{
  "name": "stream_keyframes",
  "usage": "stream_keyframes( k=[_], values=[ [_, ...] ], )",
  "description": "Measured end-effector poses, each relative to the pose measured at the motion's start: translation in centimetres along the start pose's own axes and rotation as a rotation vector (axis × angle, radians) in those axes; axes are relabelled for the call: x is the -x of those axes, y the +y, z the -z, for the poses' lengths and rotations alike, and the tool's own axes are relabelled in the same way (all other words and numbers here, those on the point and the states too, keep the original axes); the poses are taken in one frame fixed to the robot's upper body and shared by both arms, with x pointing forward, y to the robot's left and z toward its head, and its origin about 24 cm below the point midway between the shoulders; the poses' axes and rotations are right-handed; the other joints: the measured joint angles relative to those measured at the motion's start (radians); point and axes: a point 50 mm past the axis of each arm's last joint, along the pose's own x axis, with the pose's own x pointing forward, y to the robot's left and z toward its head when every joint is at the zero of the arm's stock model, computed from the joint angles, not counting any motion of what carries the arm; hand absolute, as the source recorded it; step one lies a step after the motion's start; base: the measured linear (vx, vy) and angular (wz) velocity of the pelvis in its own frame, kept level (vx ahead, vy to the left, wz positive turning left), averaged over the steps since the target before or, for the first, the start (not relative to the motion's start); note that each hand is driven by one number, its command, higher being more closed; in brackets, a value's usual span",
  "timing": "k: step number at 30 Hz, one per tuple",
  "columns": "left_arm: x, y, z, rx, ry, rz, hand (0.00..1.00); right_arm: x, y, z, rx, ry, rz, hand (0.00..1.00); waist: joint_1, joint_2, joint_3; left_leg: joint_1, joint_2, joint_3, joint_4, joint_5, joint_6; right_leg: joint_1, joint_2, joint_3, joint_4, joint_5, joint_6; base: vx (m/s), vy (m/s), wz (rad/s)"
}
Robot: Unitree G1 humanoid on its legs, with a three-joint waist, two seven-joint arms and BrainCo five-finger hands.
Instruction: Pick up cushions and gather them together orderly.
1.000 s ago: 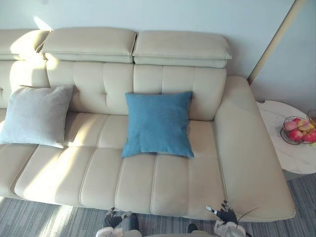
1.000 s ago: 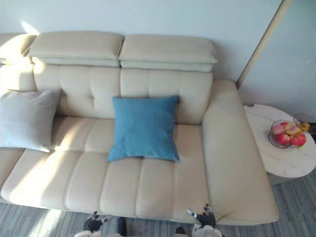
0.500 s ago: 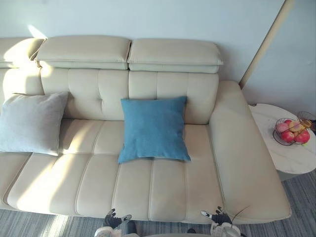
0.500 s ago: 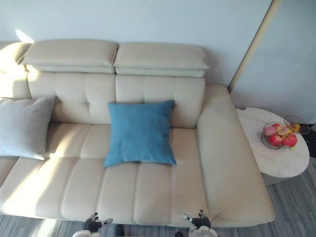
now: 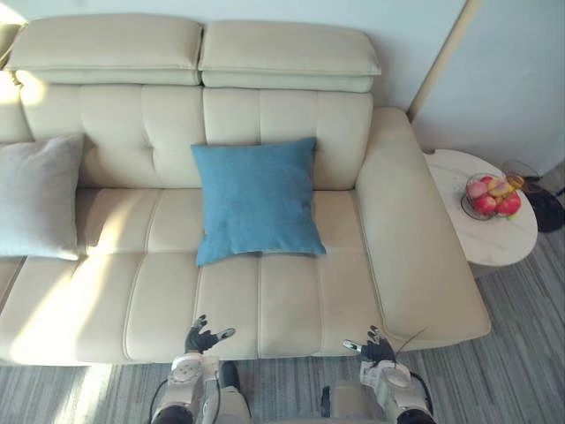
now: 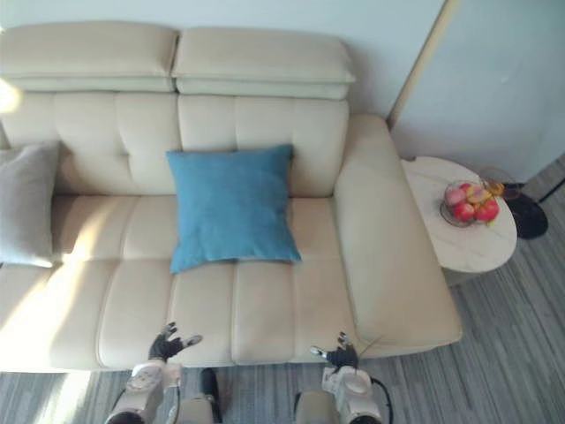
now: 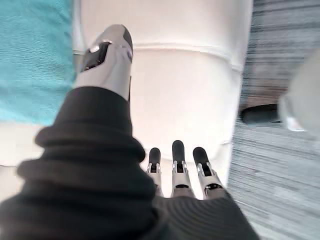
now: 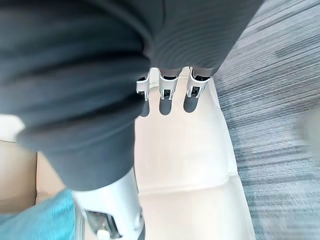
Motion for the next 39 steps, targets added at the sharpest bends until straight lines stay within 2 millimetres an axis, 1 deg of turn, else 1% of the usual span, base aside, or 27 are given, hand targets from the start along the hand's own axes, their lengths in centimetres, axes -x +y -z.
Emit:
stream_keyframes(
  k=[1, 2, 3, 4, 5, 6, 7, 8, 9, 10, 11, 12, 13, 14, 15, 16, 17, 18, 20, 21, 22, 26, 27, 33, 37, 39],
  values=[
    [0.3, -0.5, 0.8, 0.017, 0.024, 0.012, 0.00, 0.0, 0.0, -0.5, -0.004, -0.026, 0.002, 0.00, 0.001, 0.001, -0.001, -0.028, 0.012, -0.011, -0.003, 0.020, -0.023, 0.011, 0.010, -0.032, -0.065, -0.042, -0.035, -0.21, -0.208, -0.02],
    [0.4, -1.1, 1.0, 0.027, 0.034, 0.025, 0.00, 0.0, -0.2, -0.7, -0.003, -0.036, 0.007, 0.00, 0.003, 0.011, 0.003, -0.044, 0.024, -0.022, -0.009, 0.037, -0.037, 0.006, 0.022, -0.046, -0.078, -0.058, -0.063, -0.24, -0.201, 0.27],
    [0.4, -1.3, 1.0, 0.041, 0.041, 0.033, 0.00, 0.0, -0.3, -0.8, -0.005, -0.043, 0.014, 0.00, 0.001, 0.029, 0.012, -0.050, 0.034, -0.042, -0.036, 0.090, -0.033, 0.002, 0.040, -0.081, -0.063, -0.052, -0.070, -0.34, -0.219, 0.68],
    [0.4, -1.2, 1.1, 0.053, 0.040, 0.033, 0.00, 0.4, -0.6, 0.2, -0.009, -0.014, 0.028, 0.00, -0.014, 0.025, 0.011, -0.038, 0.026, -0.047, -0.105, 0.191, -0.034, 0.002, 0.040, -0.112, -0.059, -0.043, -0.086, -0.35, -0.203, 0.78],
    [0.4, -1.2, 1.1, 0.053, 0.041, 0.034, 0.00, 0.6, -0.7, 0.7, -0.011, 0.000, 0.033, 0.00, -0.019, 0.011, 0.007, -0.025, 0.019, -0.049, -0.141, 0.232, -0.038, 0.006, 0.028, -0.141, -0.069, -0.040, -0.104, -0.34, -0.170, 0.57],
    [0.4, -1.3, 0.8, 0.060, 0.027, 0.035, 0.00, 0.8, -0.7, 1.2, -0.015, 0.013, 0.031, 0.00, -0.015, -0.001, 0.008, -0.029, 0.016, -0.042, -0.056, 0.157, -0.031, 0.009, 0.017, -0.160, -0.074, -0.030, -0.128, -0.21, -0.088, 0.20],
    [0.4, -1.2, 0.8, 0.063, 0.029, 0.032, 0.00, 0.9, -0.8, 1.3, -0.016, 0.013, 0.036, 0.00, -0.015, -0.003, 0.007, -0.040, 0.010, -0.040, 0.065, 0.045, -0.007, 0.006, 0.006, -0.170, -0.074, -0.022, -0.133, -0.29, -0.070, 0.18],
    [0.5, -1.3, 1.1, 0.059, 0.041, 0.035, 0.00, 1.1, -1.3, 1.9, -0.011, 0.028, 0.046, 0.00, -0.026, -0.005, 0.004, -0.053, 0.007, -0.044, 0.252, -0.096, 0.013, 0.001, -0.008, -0.178, -0.082, -0.005, -0.128, -0.24, -0.008, 0.15],
    [0.5, -1.4, 1.2, 0.060, 0.044, 0.037, 0.00, 1.2, -1.4, 2.1, -0.010, 0.032, 0.048, 0.00, -0.027, -0.003, 0.002, -0.051, 0.008, -0.046, 0.283, -0.116, 0.015, 0.001, -0.009, -0.177, -0.085, 0.000, -0.126, -0.23, 0.038, 0.10],
    [0.6, -1.6, 1.4, 0.064, 0.054, 0.042, 0.00, 1.5, -1.7, 2.7, -0.008, 0.051, 0.054, 0.00, -0.028, 0.003, -0.003, -0.035, 0.012, -0.057, 0.367, -0.180, 0.011, 0.001, -0.011, -0.170, -0.097, 0.014, -0.120, -0.12, 0.155, -0.07],
    [0.9, -2.0, 2.0, 0.064, 0.073, 0.050, 0.00, 1.9, -1.8, 3.8, -0.014, 0.085, 0.056, 0.00, -0.029, 0.018, -0.013, 0.012, 0.015, -0.069, 0.423, -0.262, -0.008, 0.003, -0.012, -0.163, -0.104, 0.035, -0.104, -0.09, 0.177, -0.06],
    [1.0, -2.1, 2.2, 0.061, 0.079, 0.054, 0.00, 2.0, -1.9, 4.1, -0.017, 0.096, 0.059, 0.00, -0.031, 0.023, -0.016, 0.026, 0.014, -0.067, 0.409, -0.273, -0.013, 0.002, -0.011, -0.163, -0.107, 0.040, -0.097, -0.07, 0.195, 0.01],
    [1.1, -2.3, 2.4, 0.060, 0.090, 0.059, 0.00, 2.0, -2.3, 4.5, -0.026, 0.116, 0.072, 0.00, -0.035, 0.036, -0.024, 0.041, 0.005, -0.062, 0.369, -0.287, -0.023, 0.001, -0.010, -0.161, -0.113, 0.050, -0.085, -0.11, 0.186, 0.11],
    [1.1, -2.1, 2.9, 0.051, 0.108, 0.055, 0.00, 2.4, -2.0, 5.7, -0.036, 0.173, 0.066, 0.00, -0.041, 0.021, -0.041, 0.081, -0.022, -0.049, 0.254, -0.290, -0.028, 0.001, -0.009, -0.149, -0.159, 0.076, -0.061, -0.12, 0.177, 0.09],
    [1.2, -1.8, 3.1, 0.032, 0.114, 0.050, 0.00, 2.6, -1.6, 6.5, -0.040, 0.208, 0.055, 0.00, -0.043, 0.004, -0.056, 0.116, -0.047, -0.035, 0.159, -0.282, -0.025, 0.005, -0.016, -0.142, -0.202, 0.100, -0.055, -0.12, 0.163, -0.03],
    [1.3, -1.2, 3.3, 0.018, 0.119, 0.040, 0.00, 2.9, -1.1, 7.2, -0.052, 0.244, 0.047, 0.00, -0.044, -0.012, -0.072, 0.140, -0.076, -0.018, 0.076, -0.234, -0.015, 0.010, -0.024, -0.128, -0.260, 0.134, -0.056, -0.07, 0.113, -0.15],
    [1.3, -0.5, 3.5, 0.002, 0.127, 0.026, 0.00, 3.1, -1.1, 7.7, -0.064, 0.264, 0.051, 0.00, -0.045, -0.025, -0.081, 0.160, -0.095, -0.012, 0.031, -0.208, -0.010, 0.023, -0.029, -0.120, -0.301, 0.161, -0.051, -0.06, 0.128, -0.13],
    [1.3, -0.2, 3.8, -0.031, 0.138, 0.026, 0.00, 3.2, -1.5, 8.1, -0.074, 0.286, 0.066, 0.00, -0.052, -0.029, -0.084, 0.178, -0.112, -0.012, -0.008, -0.187, 0.000, 0.049, -0.033, -0.117, -0.357, 0.198, -0.042, -0.08, 0.146, -0.01],
    [1.3, 0.5, 4.0, -0.068, 0.149, 0.021, 0.00, 3.3, -2.4, 8.6, -0.086, 0.309, 0.099, 0.00, -0.066, -0.028, -0.084, 0.202, -0.141, -0.014, -0.050, -0.164, 0.011, 0.077, -0.044, -0.116, -0.404, 0.227, -0.033, -0.07, 0.115, 0.07],
    [1.3, 0.7, 4.2, -0.083, 0.155, 0.019, 0.00, 3.3, -2.7, 8.6, -0.081, 0.314, 0.107, 0.00, -0.069, -0.026, -0.084, 0.213, -0.151, -0.014, -0.072, -0.152, 0.016, 0.082, -0.047, -0.116, -0.415, 0.232, -0.036, -0.06, 0.081, 0.05],
    [1.4, 0.9, 4.4, -0.096, 0.162, 0.016, 0.00, 3.2, -3.1, 8.6, -0.075, 0.317, 0.113, 0.00, -0.073, -0.031, -0.087, 0.227, -0.159, -0.017, -0.096, -0.140, 0.019, 0.092, -0.048, -0.113, -0.429, 0.239, -0.038, -0.07, 0.068, 0.03],
    [1.6, 1.4, 5.1, -0.105, 0.191, 0.005, 0.00, 3.2, -3.9, 8.9, -0.080, 0.347, 0.139, 0.00, -0.073, -0.013, -0.092, 0.254, -0.175, -0.042, -0.149, -0.112, 0.023, 0.107, -0.048, -0.112, -0.453, 0.252, -0.037, -0.02, 0.014, 0.03],
    [1.9, 2.7, 6.0, -0.126, 0.240, -0.017, 0.00, 2.8, -4.9, 8.5, -0.064, 0.352, 0.157, 0.00, -0.082, -0.015, -0.075, 0.368, -0.189, -0.126, -0.254, -0.110, 0.023, 0.178, -0.034, -0.091, -0.473, 0.230, -0.044, 0.00, 0.000, 0.00],
    [2.0, 2.7, 6.0, -0.126, 0.240, -0.018, 0.00, 2.9, -4.9, 8.6, -0.064, 0.353, 0.157, 0.00, -0.084, -0.015, -0.075, 0.367, -0.189, -0.125, -0.254, -0.110, 0.023, 0.178, -0.034, -0.093, -0.474, 0.230, -0.043, 0.00, 0.000, 0.00],
    [2.0, 2.7, 6.2, -0.127, 0.248, -0.018, 0.00, 3.0, -5.0, 8.9, -0.063, 0.363, 0.160, 0.00, -0.086, -0.015, -0.075, 0.367, -0.188, -0.118, -0.256, -0.110, 0.022, 0.179, -0.037, -0.096, -0.477, 0.234, -0.038, 0.00, 0.000, 0.00],
    [2.1, 2.7, 6.4, -0.128, 0.256, -0.019, 0.00, 3.2, -5.1, 9.1, -0.063, 0.372, 0.162, 0.00, -0.088, -0.015, -0.075, 0.367, -0.188, -0.110, -0.256, -0.110, 0.022, 0.182, -0.039, -0.102, -0.485, 0.240, -0.028, 0.00, 0.000, 0.00]
  ],
)
